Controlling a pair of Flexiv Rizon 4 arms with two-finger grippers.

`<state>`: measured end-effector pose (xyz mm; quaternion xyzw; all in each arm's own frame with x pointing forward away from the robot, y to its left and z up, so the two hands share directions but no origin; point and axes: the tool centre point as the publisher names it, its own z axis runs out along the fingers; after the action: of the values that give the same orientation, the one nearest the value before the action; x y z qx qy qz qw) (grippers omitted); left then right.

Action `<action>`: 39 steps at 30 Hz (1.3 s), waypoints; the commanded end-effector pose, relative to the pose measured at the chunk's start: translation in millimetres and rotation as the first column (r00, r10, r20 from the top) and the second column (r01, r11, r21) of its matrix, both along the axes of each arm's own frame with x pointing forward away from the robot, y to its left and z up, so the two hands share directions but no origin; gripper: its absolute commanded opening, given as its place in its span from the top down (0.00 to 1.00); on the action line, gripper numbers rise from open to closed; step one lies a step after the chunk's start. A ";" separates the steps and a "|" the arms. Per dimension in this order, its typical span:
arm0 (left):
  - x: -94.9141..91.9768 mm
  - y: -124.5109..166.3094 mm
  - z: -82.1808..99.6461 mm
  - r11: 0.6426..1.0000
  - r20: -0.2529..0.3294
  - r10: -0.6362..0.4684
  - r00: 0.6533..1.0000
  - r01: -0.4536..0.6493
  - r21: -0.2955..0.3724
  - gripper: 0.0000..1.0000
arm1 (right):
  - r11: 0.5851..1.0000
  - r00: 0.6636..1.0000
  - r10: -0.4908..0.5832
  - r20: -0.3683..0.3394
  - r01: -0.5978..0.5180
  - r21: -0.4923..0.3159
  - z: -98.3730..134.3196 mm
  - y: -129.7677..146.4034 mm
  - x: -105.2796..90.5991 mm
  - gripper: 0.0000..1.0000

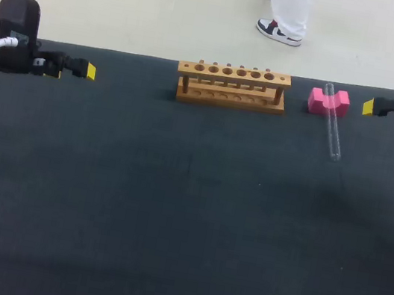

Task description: Grasp the test tube, adjust it, and insert it.

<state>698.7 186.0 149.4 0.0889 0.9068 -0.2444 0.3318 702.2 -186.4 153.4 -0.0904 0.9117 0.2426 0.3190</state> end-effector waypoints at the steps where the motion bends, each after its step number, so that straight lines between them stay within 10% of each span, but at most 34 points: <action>1: 0.6 -1.5 1.4 1.000 -0.006 0.004 1.000 -0.003 0.007 0.00 | 1.000 1.000 0.001 0.001 -0.001 0.000 -0.3 0.1 0.5 0.00; 17: 0.2 -2.2 1.0 1.000 -0.002 -0.016 1.000 0.016 -0.001 0.00 | 1.000 1.000 0.001 0.001 -0.001 0.000 -0.3 0.1 0.5 0.00; 28: 0.3 1.7 1.6 0.987 0.142 -0.159 0.977 0.160 0.004 0.00 | 1.000 1.000 0.001 0.001 -0.001 0.000 -0.3 0.1 0.5 0.00; 32: 2.0 2.8 1.4 0.981 0.181 -0.192 0.964 0.192 0.020 1.00 | 1.000 1.000 0.001 0.001 -0.001 0.000 -0.3 0.1 0.5 0.00; 39: 8.4 0.9 -5.0 0.957 0.241 -0.288 0.927 0.284 0.053 1.00 | 1.000 1.000 0.001 0.001 -0.001 0.000 -0.3 0.1 0.5 0.00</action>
<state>702.3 184.0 150.2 0.2380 0.8641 -0.2225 0.3836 702.2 -186.4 153.4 -0.0904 0.9117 0.2426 0.3190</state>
